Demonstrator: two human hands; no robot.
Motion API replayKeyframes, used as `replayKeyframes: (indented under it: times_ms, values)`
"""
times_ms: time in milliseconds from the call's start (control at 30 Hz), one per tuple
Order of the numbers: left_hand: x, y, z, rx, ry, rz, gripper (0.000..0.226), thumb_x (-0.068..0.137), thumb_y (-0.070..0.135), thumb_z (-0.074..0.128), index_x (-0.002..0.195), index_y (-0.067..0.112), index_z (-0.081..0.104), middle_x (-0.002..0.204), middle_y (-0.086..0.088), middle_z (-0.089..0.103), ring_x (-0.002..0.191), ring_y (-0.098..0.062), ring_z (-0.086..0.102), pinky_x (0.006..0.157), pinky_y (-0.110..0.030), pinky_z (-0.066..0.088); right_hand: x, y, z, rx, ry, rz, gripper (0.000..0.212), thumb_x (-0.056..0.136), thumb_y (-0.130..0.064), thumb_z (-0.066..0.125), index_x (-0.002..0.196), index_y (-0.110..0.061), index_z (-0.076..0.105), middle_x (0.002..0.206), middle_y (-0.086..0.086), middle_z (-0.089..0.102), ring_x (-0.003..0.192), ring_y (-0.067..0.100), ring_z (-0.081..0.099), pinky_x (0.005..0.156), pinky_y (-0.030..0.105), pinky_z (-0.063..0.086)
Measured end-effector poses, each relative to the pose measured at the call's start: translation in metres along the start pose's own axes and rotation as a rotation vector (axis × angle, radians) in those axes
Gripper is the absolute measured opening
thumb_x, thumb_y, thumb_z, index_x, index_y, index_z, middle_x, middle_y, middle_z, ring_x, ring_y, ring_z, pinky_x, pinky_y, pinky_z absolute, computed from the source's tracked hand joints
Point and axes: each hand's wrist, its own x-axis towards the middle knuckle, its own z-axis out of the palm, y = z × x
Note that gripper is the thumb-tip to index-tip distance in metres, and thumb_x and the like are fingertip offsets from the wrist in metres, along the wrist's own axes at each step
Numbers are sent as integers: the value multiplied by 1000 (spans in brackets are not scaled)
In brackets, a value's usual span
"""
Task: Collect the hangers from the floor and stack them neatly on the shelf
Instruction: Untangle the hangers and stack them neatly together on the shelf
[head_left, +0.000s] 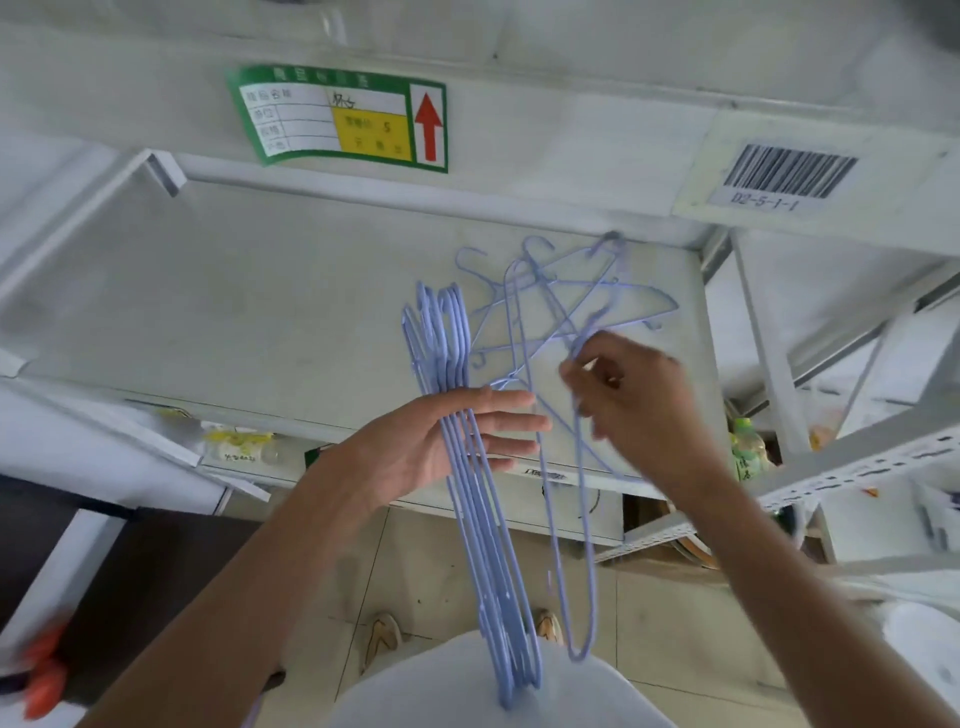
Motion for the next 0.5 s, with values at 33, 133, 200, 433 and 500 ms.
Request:
replayKeyframes:
  times_ms: [33,133,200,433,500]
  values:
    - [2,-1,3,-14,11,-4,52,103,36,46,144,6,55,145,-18,59,135,-38,56,115,-53,40,-9,-7,12,-7,-14,-13,14,94,-34,65,85,-24,65,59,-3,66,49,16,61,54,30,49]
    - [8,-6,17,-112,74,23,35,102,35,50,103,15,78,102,-7,78,100,-25,75,86,-41,61,-26,-17,48,-172,12,-108,19,94,-39,57,85,-23,61,61,-5,56,56,20,54,53,36,47]
    - [6,-7,23,-155,106,38,42,105,28,44,82,18,77,77,-1,74,77,-17,75,69,-32,60,-32,-18,59,-368,109,-224,22,99,-34,55,81,-22,58,67,-4,53,54,25,51,48,32,39]
    - [7,-7,17,-72,100,97,27,103,25,55,89,18,78,83,-2,75,78,-16,73,72,-28,59,-44,-25,61,-480,183,-229,19,101,-41,54,95,-25,47,87,-7,59,56,19,64,46,35,50]
    - [8,-3,19,-38,105,121,27,101,28,56,108,14,77,100,-7,78,93,-22,75,84,-33,60,-52,-29,54,-314,143,-105,26,99,-48,55,92,-31,37,88,-14,63,64,5,65,53,32,51]
